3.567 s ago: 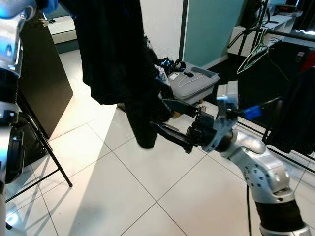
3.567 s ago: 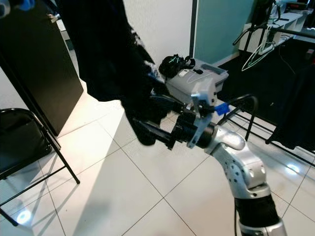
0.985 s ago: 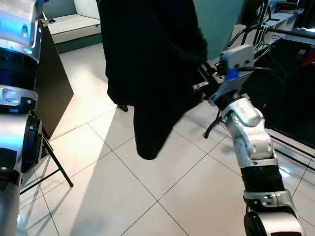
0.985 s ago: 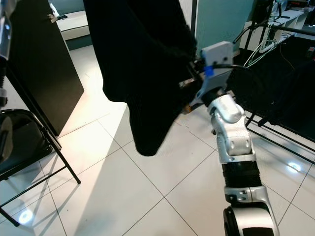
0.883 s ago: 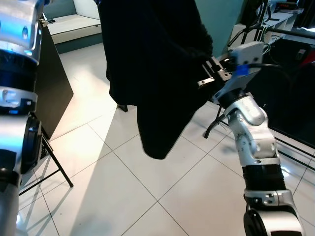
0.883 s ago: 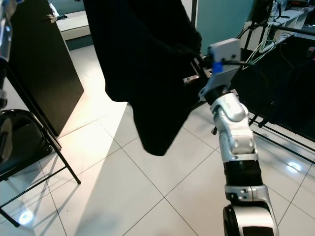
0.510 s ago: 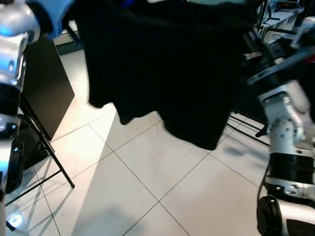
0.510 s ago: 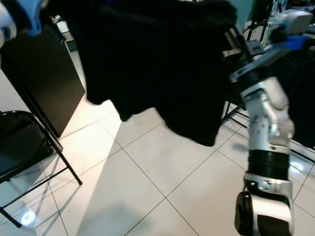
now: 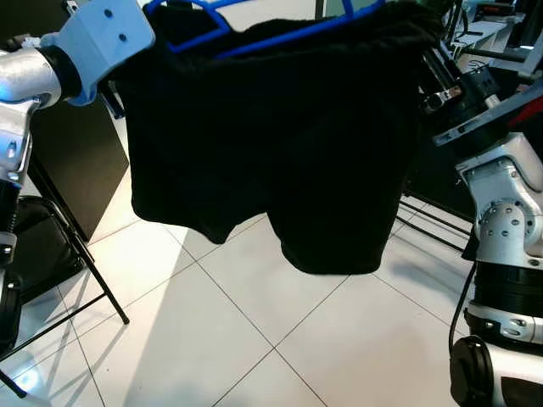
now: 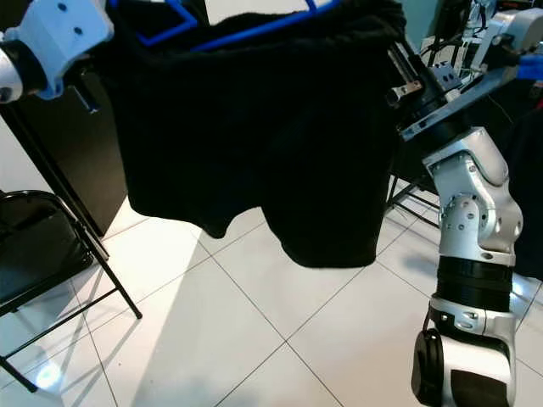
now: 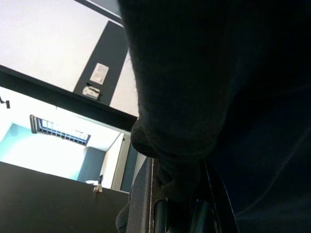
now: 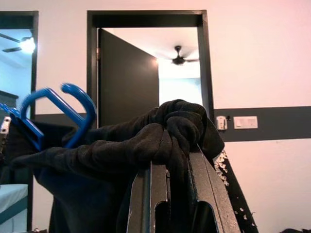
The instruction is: Hang hanger
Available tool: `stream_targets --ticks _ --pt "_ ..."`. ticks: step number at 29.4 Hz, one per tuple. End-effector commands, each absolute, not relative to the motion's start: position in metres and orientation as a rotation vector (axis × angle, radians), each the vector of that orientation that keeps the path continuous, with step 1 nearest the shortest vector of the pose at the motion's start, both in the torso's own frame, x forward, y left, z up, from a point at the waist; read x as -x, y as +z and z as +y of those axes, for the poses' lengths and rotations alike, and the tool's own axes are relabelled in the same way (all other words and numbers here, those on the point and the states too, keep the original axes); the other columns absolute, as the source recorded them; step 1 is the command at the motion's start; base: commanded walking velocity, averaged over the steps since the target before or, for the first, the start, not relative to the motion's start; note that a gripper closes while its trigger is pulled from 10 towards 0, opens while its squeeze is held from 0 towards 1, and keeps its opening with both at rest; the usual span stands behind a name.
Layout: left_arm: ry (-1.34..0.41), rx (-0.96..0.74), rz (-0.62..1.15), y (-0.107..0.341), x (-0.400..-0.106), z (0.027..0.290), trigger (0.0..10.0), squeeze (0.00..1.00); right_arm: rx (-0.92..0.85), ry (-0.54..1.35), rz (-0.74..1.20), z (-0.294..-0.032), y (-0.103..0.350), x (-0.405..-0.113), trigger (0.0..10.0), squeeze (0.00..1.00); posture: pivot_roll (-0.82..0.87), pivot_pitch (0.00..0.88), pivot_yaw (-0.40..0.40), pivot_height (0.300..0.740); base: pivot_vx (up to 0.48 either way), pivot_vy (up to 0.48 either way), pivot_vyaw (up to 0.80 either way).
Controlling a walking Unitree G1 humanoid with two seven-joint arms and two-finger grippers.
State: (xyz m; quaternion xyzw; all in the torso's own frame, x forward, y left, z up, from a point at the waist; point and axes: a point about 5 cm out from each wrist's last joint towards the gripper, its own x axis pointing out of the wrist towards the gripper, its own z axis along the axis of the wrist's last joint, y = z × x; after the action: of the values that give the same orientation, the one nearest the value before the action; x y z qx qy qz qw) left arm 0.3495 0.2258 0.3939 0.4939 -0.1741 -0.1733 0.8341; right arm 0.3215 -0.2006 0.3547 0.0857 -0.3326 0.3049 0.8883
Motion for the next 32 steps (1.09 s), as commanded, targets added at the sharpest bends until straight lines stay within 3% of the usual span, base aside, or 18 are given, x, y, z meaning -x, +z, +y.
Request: stream_targets --ticks 1,16,22,32 --pt "-0.328 -1.092 -0.328 0.391 -0.348 0.235 0.0 0.00 -0.152 0.676 -0.758 -0.196 0.374 -0.312 0.0 0.00 0.06 0.000 0.050 0.735 0.000 0.000 0.00" --pt "-0.292 -1.154 -0.232 0.370 -0.354 0.241 0.0 0.00 -0.073 0.804 -0.748 -0.180 0.382 -0.304 0.0 0.00 0.05 0.000 0.053 0.735 0.000 0.000 0.00" --pt "-0.306 -1.214 -0.159 0.346 -0.359 0.242 0.0 0.00 0.064 0.832 -0.677 -0.174 0.380 -0.307 0.0 0.00 0.04 0.000 0.052 0.735 0.000 0.000 0.00" --pt "-0.512 -1.352 -0.090 0.292 -0.363 0.205 0.0 0.00 0.303 0.910 -0.562 -0.160 0.382 -0.322 0.0 0.00 0.02 0.000 0.037 0.735 0.000 0.000 0.00"
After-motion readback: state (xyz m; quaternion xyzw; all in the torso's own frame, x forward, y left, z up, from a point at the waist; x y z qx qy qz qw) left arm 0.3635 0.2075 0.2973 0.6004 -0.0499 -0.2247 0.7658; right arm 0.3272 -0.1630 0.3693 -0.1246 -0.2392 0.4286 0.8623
